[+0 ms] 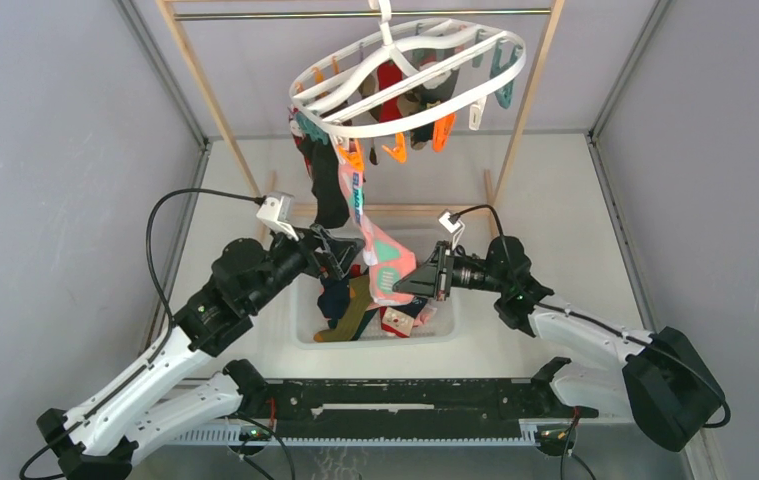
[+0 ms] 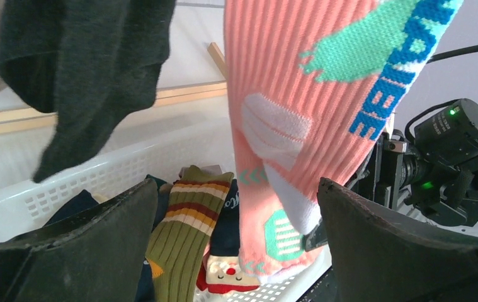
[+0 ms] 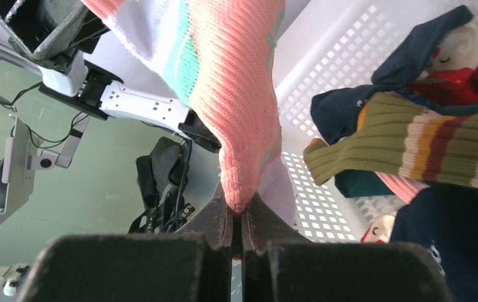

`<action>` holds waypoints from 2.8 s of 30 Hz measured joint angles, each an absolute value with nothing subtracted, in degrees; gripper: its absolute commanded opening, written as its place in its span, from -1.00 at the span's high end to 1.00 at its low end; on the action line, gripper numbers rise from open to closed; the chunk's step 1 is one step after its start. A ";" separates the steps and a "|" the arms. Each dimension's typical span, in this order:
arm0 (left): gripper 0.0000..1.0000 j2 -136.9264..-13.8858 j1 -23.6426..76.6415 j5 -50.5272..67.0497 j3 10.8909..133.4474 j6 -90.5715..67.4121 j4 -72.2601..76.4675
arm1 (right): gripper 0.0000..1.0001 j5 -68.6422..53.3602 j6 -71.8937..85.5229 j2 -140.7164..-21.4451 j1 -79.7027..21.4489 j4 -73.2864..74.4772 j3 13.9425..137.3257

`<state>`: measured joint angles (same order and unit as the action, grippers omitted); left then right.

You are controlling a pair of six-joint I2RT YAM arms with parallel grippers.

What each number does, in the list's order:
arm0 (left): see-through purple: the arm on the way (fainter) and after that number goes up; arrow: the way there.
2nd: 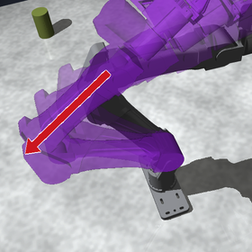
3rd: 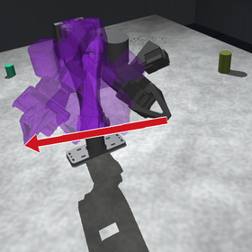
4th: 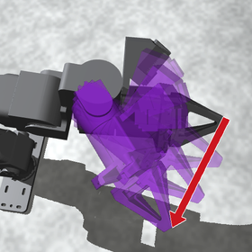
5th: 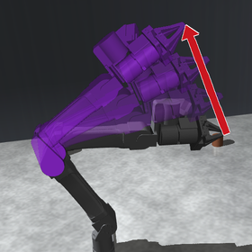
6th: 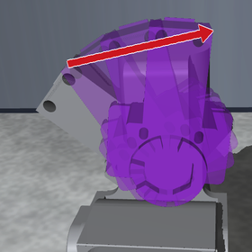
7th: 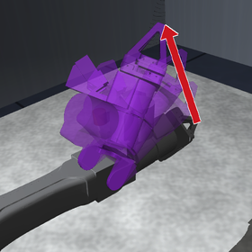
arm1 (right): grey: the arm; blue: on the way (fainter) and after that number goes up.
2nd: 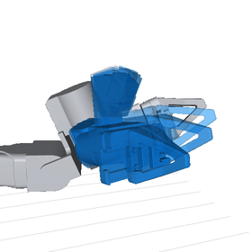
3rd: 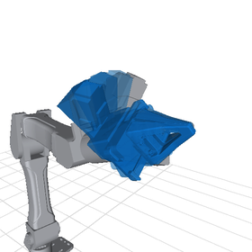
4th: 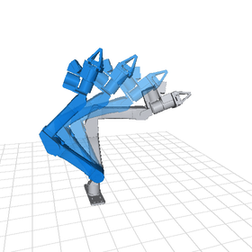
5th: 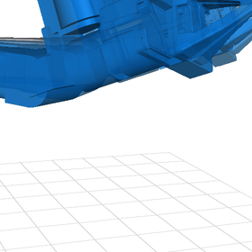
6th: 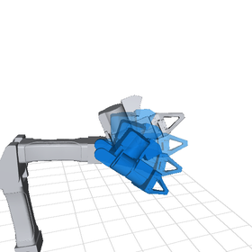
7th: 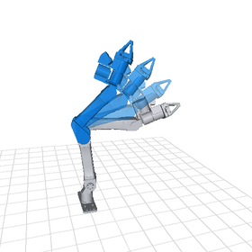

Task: Remove the socks clipped to the hanger
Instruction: Remove the sock from the hanger.

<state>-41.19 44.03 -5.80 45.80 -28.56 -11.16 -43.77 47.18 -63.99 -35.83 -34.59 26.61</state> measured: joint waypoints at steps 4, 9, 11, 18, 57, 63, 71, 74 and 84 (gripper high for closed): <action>-1.00 -41.12 44.03 -5.58 45.74 -28.56 -9.96 | 1.00 -43.72 47.48 -65.43 -38.06 -35.07 27.94; -1.00 -41.12 44.03 -4.36 45.69 -28.56 -8.25 | 1.00 -43.48 47.55 -67.79 -40.23 -35.44 29.36; -1.00 -41.15 44.03 -3.86 45.69 -28.56 -7.73 | 1.00 -43.29 47.66 -68.42 -40.93 -35.46 29.80; -1.00 -42.09 44.03 -3.73 45.69 -28.05 -6.39 | 1.00 -42.11 47.68 -69.60 -43.64 -35.68 31.14; 0.64 -45.91 44.01 -11.99 51.96 -23.31 -15.25 | 0.05 -36.82 42.83 -65.78 -45.71 -25.17 34.17; 0.65 -45.91 44.03 -13.98 54.19 -22.50 -18.17 | -0.04 -34.17 40.23 -62.33 -44.36 -19.42 36.07; 0.68 -46.74 44.03 -15.99 55.46 -22.39 -20.29 | -0.13 -29.61 35.99 -60.20 -44.34 -12.14 41.39; 0.68 -47.37 44.03 -16.84 55.70 -22.39 -20.58 | -0.14 -28.29 35.14 -60.25 -44.34 -10.70 43.31; 0.68 -48.21 44.42 -17.80 56.51 -22.41 -21.08 | -0.15 -24.47 34.89 -66.92 -44.40 -14.37 47.90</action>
